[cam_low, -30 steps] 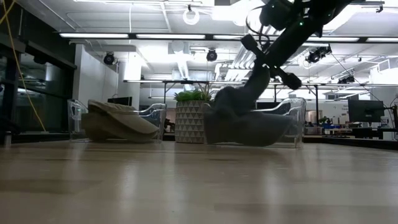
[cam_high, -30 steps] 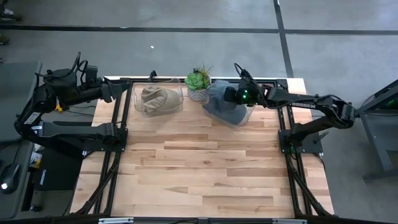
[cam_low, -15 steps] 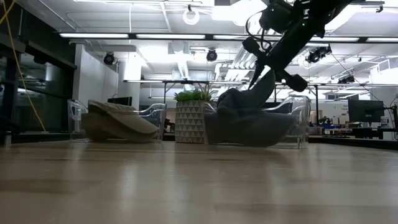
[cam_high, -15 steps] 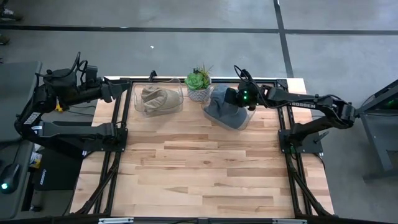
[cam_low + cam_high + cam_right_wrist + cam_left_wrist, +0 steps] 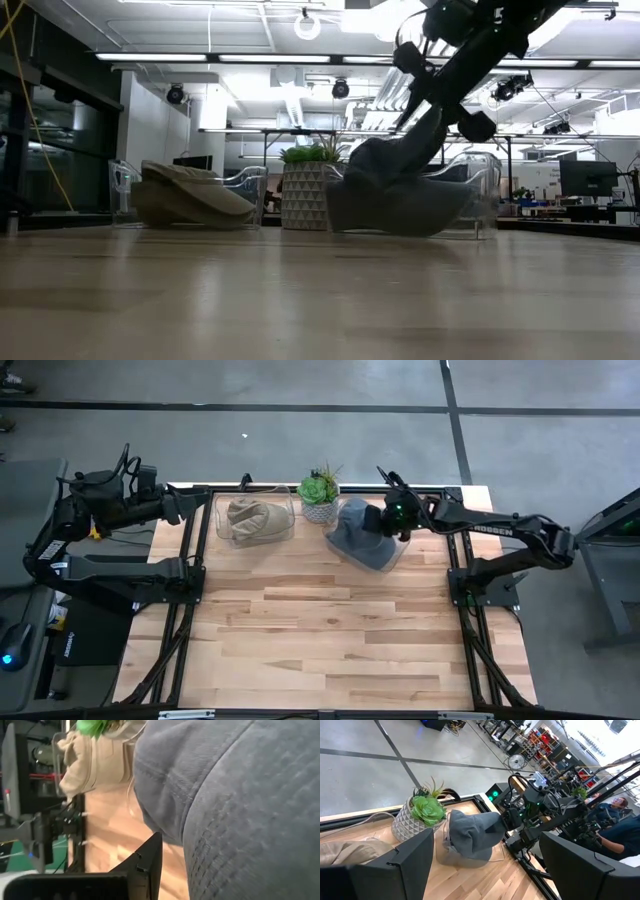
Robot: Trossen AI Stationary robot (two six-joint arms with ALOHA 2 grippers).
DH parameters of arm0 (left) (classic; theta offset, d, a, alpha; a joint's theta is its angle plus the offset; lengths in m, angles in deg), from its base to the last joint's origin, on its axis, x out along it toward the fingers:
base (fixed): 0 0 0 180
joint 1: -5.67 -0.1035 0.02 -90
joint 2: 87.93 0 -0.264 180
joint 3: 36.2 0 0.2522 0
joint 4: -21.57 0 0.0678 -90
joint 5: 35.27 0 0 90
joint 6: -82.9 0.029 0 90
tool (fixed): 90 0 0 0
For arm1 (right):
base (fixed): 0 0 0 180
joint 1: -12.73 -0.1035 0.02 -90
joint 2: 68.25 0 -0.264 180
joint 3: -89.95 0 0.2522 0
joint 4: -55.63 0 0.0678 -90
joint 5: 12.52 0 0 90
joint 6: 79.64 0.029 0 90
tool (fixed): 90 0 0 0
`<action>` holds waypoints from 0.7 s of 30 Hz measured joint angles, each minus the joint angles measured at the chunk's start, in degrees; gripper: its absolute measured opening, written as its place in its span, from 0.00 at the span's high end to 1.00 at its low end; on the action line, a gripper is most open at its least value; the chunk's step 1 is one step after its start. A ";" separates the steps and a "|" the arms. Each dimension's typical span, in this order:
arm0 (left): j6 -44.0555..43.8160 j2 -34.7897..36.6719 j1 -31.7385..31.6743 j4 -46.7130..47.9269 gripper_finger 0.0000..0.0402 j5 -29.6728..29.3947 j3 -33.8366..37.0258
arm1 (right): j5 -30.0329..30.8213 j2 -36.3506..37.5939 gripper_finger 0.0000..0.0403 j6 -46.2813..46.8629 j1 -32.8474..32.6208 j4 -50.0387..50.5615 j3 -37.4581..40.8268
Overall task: Pick & Place hat
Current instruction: Put the blue cap into the right transparent bin
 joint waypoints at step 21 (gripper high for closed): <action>0.00 0.01 0.00 0.01 0.20 0.00 0.00 | -4.39 3.92 0.77 -5.41 -3.64 12.34 0.00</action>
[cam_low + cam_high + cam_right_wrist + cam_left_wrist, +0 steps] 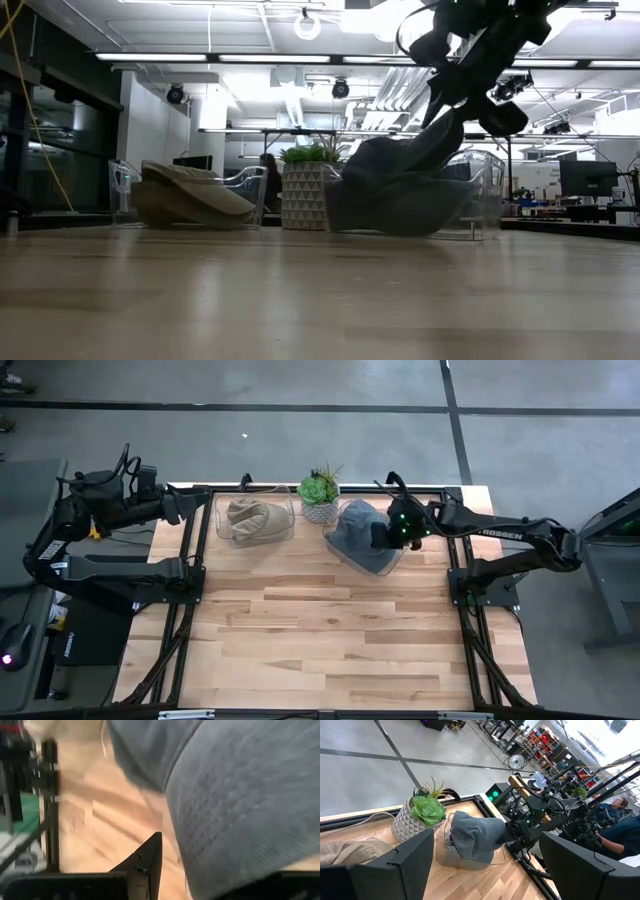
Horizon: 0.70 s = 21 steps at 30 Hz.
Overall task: Pick & Place hat
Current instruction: Put the blue cap into the right transparent bin
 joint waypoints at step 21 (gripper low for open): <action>-0.44 -0.01 0.00 0.01 0.20 0.00 0.00 | -12.19 0.28 0.77 -6.16 -6.35 8.23 0.00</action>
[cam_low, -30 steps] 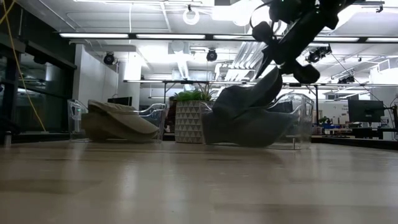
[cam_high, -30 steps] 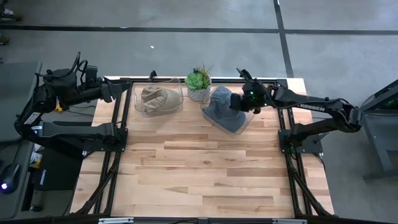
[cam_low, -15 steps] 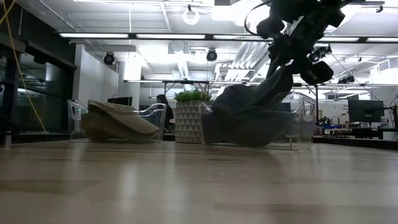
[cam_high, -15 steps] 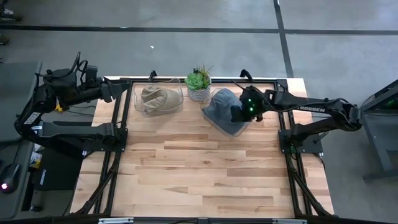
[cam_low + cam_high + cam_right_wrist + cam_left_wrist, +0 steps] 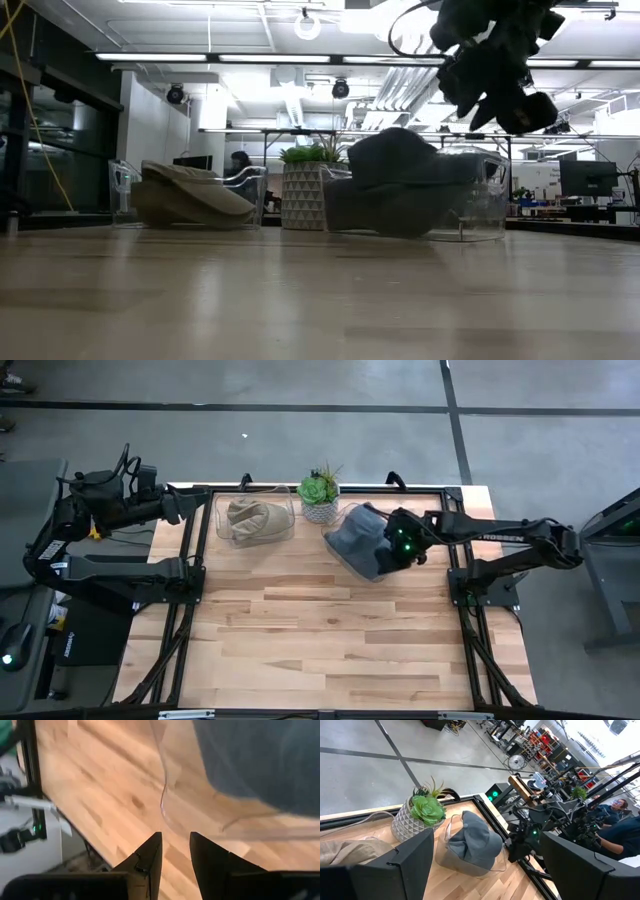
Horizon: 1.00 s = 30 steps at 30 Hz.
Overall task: Pick & Place hat
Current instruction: Put the blue cap into the right transparent bin
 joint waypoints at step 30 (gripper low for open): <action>-2.99 0.00 -0.02 -0.04 0.20 -0.55 0.00 | 25.44 9.30 0.84 -14.04 13.53 10.01 0.00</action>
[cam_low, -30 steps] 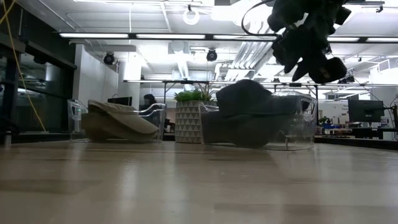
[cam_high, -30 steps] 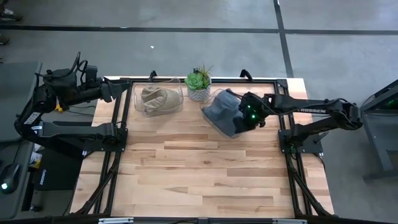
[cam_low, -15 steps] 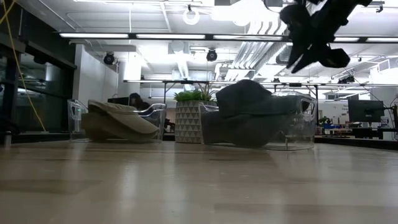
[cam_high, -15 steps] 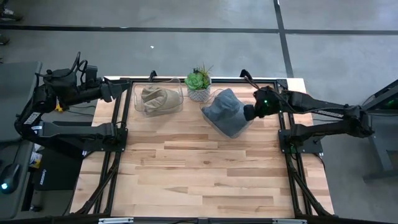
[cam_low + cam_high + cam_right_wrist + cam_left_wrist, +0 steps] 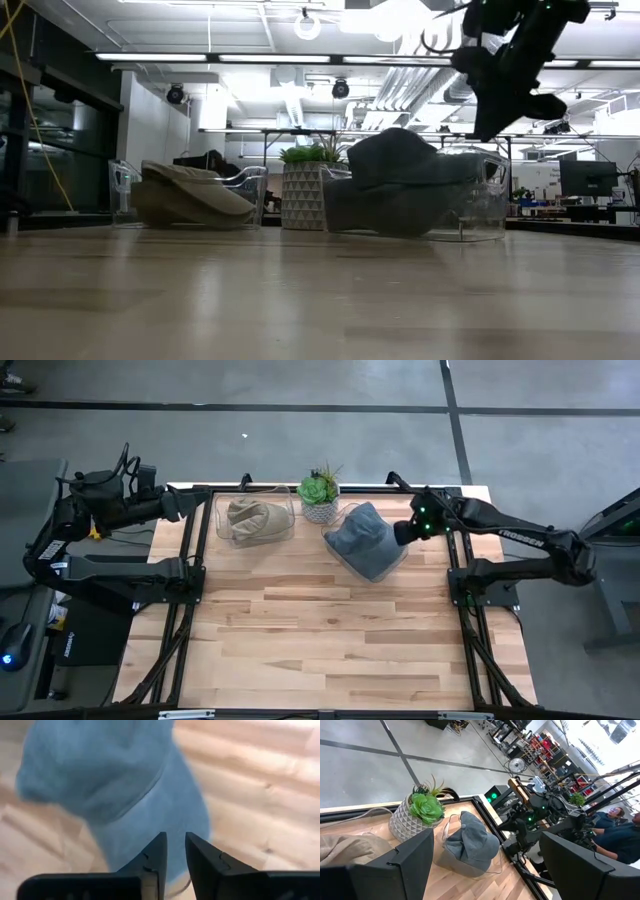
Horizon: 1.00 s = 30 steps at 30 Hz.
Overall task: Pick & Place hat
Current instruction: Put the blue cap into the right transparent bin
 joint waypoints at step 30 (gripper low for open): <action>-2.60 -0.02 0.02 0.04 0.20 -1.54 0.02 | -18.39 -13.15 1.00 -7.51 13.11 -19.43 0.00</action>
